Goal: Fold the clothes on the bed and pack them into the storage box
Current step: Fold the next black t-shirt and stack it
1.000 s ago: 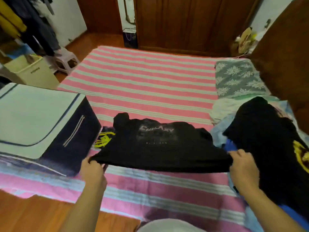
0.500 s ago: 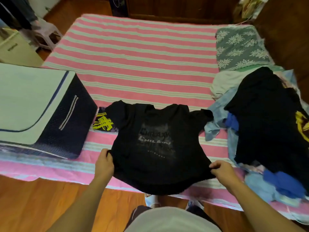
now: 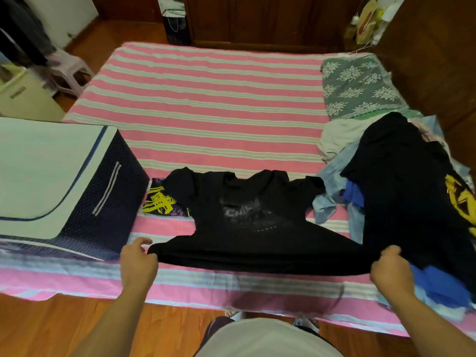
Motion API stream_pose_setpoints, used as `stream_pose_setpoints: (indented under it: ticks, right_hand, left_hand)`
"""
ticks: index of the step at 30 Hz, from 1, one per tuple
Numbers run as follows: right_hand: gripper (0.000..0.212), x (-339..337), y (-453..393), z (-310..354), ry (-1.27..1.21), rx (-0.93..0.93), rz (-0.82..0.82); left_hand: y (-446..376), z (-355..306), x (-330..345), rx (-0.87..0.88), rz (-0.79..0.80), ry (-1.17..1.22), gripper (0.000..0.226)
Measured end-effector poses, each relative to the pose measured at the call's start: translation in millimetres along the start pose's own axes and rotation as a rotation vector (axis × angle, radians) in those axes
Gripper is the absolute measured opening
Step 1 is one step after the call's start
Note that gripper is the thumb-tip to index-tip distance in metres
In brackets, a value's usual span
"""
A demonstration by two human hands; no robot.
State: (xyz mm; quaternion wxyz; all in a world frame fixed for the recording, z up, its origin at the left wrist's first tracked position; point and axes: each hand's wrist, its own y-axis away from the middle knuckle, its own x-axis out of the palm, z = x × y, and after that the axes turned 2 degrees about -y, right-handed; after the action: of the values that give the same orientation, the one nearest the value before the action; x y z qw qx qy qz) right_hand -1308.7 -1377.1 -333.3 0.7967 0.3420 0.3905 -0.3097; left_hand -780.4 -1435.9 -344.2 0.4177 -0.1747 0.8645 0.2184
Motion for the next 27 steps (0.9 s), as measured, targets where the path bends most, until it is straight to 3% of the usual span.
stream_pose_setpoints:
  ticks: [3,5,9,13,18,20,23,27]
  right_hand:
    - [0.038,12.8,-0.4,1.6,-0.661,0.303,0.199]
    - [0.041,20.2,3.5,-0.1,-0.842,0.320,0.221]
    - [0.041,29.7,12.5,2.0,-0.880,0.262,0.287]
    - [0.043,32.9,24.2,-3.2,-0.837,0.270,0.358]
    - [0.038,28.2,45.9,-49.9,-0.705,0.481,0.513]
    - [0.033,29.1,51.8,-58.3,-0.767,0.521,0.508]
    - [0.030,34.0,56.9,-42.7,-1.042,0.581,0.430]
    - [0.032,43.7,37.6,-0.1,-0.997,0.899,0.410]
  left_hand:
    - [6.3,3.1,14.5,-0.144,0.187,0.255,0.054]
    - [10.3,5.1,18.9,-0.302,0.276,0.557,0.056]
    - [18.5,11.2,15.7,-0.465,0.372,0.806,0.033]
    - [22.9,31.2,21.2,-0.572,0.344,0.778,0.035]
    - [36.5,65.2,24.4,-0.719,0.340,0.871,0.038]
    - [39.0,72.6,26.2,-0.740,0.330,0.905,0.036]
    - [35.3,69.5,34.3,-0.753,0.293,0.772,0.017]
    - [6.3,36.6,38.9,-0.862,0.433,0.567,0.013]
